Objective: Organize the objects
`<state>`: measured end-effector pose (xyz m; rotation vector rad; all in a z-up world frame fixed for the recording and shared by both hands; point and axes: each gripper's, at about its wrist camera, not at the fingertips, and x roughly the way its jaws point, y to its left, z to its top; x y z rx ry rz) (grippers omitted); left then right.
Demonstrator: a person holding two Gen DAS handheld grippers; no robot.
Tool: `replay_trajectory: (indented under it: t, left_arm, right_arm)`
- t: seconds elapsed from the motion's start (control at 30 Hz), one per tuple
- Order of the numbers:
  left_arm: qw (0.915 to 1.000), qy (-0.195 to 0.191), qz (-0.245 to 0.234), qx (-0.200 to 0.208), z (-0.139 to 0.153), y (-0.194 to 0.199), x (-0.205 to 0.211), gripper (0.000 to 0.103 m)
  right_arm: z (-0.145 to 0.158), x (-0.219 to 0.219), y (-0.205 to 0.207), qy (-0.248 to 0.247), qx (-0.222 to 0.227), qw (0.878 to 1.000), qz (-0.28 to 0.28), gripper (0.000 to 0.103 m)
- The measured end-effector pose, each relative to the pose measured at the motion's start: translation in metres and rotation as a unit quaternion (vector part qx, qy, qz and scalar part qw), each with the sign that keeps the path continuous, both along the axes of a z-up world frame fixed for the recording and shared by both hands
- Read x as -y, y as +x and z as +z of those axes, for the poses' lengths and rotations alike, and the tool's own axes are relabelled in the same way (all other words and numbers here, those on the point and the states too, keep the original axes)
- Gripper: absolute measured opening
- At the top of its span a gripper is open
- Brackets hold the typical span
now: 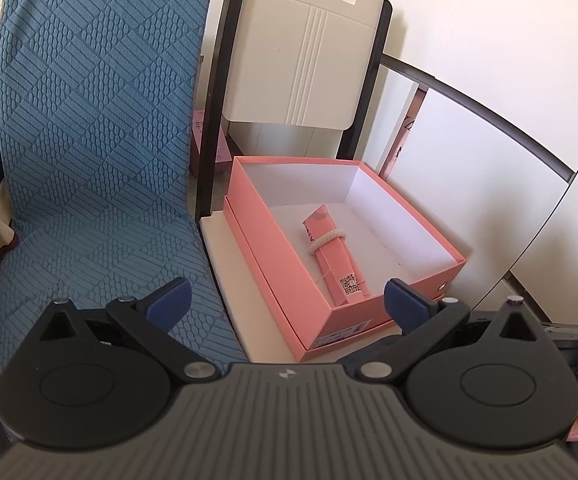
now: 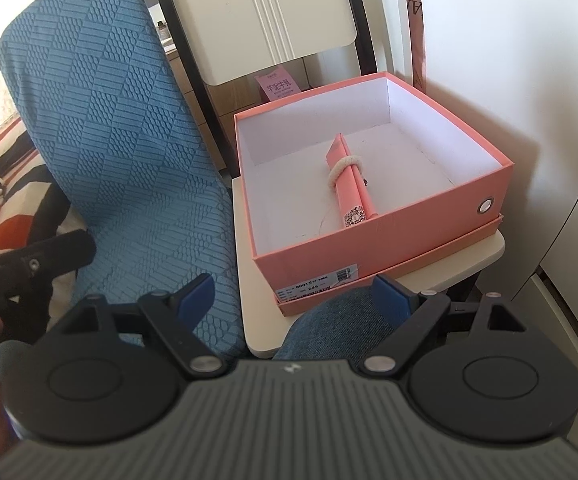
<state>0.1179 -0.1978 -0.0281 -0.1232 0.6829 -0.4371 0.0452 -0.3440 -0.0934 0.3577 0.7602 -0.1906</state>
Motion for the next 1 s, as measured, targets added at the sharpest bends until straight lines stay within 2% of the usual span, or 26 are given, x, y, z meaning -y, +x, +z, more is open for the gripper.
replay_trajectory:
  t: [1.0]
  left_arm:
    - [1.0, 0.004, 0.0, -0.004, -0.0006, 0.0016, 0.0028, 0.103]
  right_arm:
    - [0.0001, -0.0038, 0.0032, -0.009, -0.008, 1.0, 0.006, 0.087]
